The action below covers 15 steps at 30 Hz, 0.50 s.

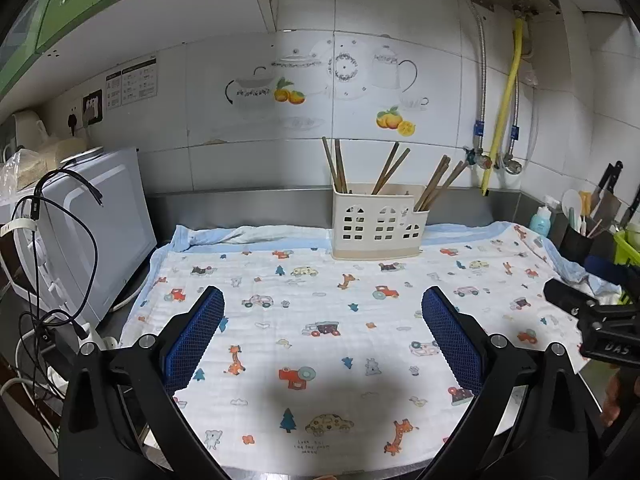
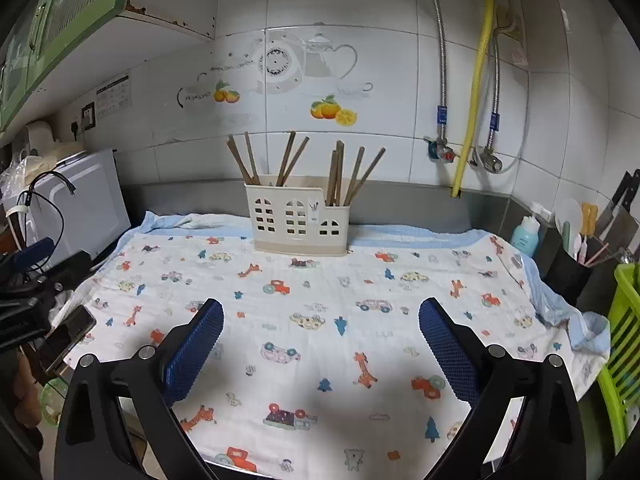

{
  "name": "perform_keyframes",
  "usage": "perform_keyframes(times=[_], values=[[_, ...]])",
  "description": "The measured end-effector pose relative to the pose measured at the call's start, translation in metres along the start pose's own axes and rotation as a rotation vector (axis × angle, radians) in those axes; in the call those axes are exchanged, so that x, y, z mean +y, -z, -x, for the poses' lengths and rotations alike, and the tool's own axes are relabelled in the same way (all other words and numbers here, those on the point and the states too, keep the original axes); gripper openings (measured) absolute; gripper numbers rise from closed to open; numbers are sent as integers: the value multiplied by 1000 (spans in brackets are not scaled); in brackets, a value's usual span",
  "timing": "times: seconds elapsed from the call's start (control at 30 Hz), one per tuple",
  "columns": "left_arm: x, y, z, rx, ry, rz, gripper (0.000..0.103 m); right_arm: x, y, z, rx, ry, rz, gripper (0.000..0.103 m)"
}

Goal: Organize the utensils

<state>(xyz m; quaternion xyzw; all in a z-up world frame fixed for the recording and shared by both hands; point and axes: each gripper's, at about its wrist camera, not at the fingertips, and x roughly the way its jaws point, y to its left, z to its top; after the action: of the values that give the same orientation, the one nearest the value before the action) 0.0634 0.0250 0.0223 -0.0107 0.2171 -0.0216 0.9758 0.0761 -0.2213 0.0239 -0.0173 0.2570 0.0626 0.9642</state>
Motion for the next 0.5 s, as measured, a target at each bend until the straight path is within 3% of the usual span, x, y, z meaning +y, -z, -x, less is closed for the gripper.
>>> perform_keyframes(times=[0.5], values=[[-1, 7, 8, 16, 5, -3, 98, -1, 3, 15, -21, -14, -9, 95]])
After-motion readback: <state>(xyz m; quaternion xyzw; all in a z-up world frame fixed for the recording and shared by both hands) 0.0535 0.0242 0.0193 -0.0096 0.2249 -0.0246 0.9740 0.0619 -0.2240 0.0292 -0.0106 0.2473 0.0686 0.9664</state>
